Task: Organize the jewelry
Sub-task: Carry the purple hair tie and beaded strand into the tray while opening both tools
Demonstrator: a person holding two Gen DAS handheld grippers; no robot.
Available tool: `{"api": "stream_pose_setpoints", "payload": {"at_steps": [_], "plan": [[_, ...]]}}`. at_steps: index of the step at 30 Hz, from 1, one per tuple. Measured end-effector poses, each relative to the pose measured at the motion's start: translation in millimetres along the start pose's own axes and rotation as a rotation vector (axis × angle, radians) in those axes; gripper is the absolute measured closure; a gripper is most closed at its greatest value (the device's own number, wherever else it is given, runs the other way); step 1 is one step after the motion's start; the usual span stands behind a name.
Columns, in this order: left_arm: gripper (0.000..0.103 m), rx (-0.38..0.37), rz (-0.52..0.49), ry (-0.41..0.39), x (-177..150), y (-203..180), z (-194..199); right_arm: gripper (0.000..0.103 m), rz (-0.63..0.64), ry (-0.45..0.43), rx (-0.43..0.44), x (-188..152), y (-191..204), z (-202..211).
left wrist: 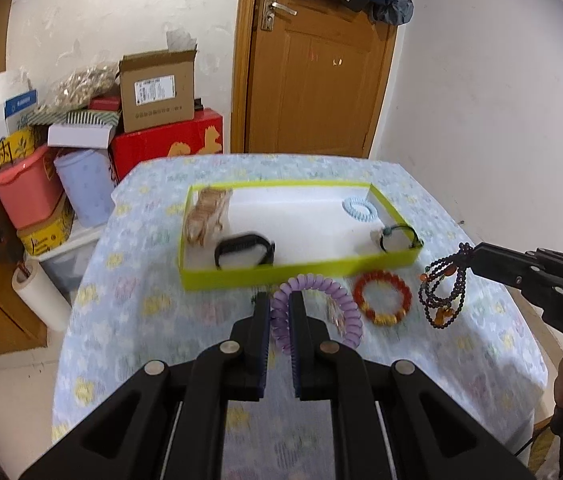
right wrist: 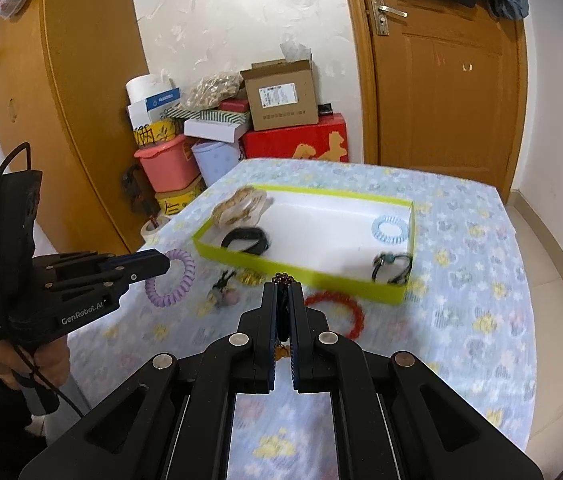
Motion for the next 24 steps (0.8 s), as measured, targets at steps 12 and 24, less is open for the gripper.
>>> {"api": "stream_pose_setpoints", "payload": {"at_steps": [12,24], "plan": [[0.094,0.021,-0.023,-0.007,68.5,5.1,-46.2,0.098,-0.002,0.002,-0.046,55.7,-40.5,-43.4],[0.094,0.065,-0.007,0.076,107.6,18.1,-132.8,0.098,-0.039,0.091,-0.057,91.0,-88.8,-124.8]]}}
Point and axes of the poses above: each gripper's, at about its wrist camera, not at the fingertips, and z roughly against the way its jaws point, y to its left, x to its top, the point moved 2 cm from there along -z, roughly the way its jaws point, and after that the axes turned 7 degrees about y, right-handed, at the moved point
